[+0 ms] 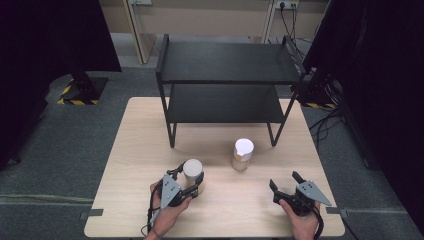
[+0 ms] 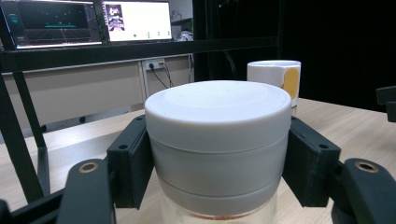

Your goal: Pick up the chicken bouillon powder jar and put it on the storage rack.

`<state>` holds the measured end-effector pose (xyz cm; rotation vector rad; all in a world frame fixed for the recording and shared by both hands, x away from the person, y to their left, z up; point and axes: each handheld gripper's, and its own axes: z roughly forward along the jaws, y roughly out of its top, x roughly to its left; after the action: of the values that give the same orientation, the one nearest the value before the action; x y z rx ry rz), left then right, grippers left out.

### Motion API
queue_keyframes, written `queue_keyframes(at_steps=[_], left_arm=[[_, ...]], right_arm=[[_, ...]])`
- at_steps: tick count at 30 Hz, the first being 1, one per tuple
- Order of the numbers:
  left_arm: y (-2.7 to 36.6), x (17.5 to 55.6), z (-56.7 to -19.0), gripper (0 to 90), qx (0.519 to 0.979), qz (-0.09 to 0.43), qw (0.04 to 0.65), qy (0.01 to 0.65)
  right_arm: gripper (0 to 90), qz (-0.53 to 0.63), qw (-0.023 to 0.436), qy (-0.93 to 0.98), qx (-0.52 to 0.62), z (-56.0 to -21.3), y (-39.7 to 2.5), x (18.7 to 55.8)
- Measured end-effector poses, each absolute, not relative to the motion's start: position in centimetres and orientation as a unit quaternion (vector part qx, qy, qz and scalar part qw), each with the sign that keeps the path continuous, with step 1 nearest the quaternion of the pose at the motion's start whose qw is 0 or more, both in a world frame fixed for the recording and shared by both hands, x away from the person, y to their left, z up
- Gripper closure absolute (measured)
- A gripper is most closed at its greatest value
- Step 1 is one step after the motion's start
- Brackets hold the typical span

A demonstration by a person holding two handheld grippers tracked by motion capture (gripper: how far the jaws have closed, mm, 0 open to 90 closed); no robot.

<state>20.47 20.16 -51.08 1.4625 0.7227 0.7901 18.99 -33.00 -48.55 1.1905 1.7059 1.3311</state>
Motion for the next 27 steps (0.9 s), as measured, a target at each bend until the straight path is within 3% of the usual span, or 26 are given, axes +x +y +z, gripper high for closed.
queue_keyframes(at_steps=[16,27], left_arm=[[19.9,20.6,-48.0,33.5,0.613,0.355,0.631,0.315],[19.4,22.2,-43.6,33.6,0.581,0.393,0.641,0.313]], right_arm=[[6.8,0.509,0.329,0.651,0.456,-48.6,-33.0,19.0],[6.9,0.511,0.329,0.649,0.458,-48.6,-33.0,18.9]])
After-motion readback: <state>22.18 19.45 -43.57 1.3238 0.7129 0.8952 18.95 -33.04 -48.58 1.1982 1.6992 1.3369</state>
